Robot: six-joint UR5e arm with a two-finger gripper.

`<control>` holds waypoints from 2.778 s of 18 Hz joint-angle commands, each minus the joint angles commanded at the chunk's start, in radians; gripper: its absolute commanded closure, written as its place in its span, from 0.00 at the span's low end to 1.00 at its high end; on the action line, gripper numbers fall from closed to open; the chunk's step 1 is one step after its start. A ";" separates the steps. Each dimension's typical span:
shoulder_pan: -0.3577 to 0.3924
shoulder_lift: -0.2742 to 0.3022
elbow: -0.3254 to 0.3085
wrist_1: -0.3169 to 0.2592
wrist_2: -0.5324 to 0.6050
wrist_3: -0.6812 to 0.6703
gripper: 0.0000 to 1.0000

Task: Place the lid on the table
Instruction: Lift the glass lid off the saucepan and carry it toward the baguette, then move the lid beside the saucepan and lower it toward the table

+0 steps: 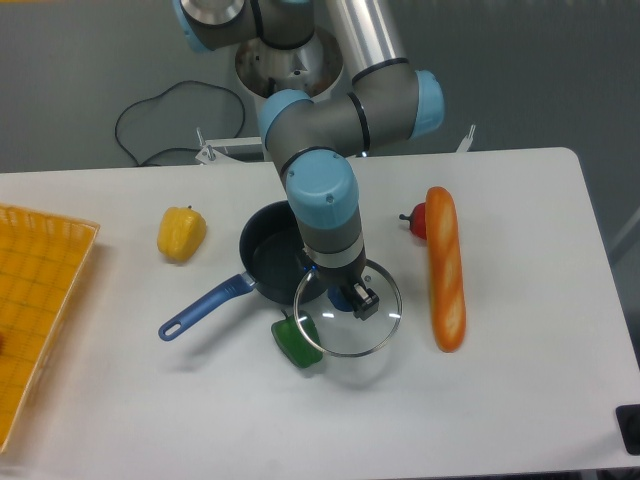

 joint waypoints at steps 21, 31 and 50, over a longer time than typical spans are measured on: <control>0.023 -0.020 0.055 -0.015 0.000 0.002 0.37; 0.041 -0.060 0.075 -0.012 -0.002 0.003 0.37; 0.057 -0.109 0.107 -0.011 -0.002 0.003 0.38</control>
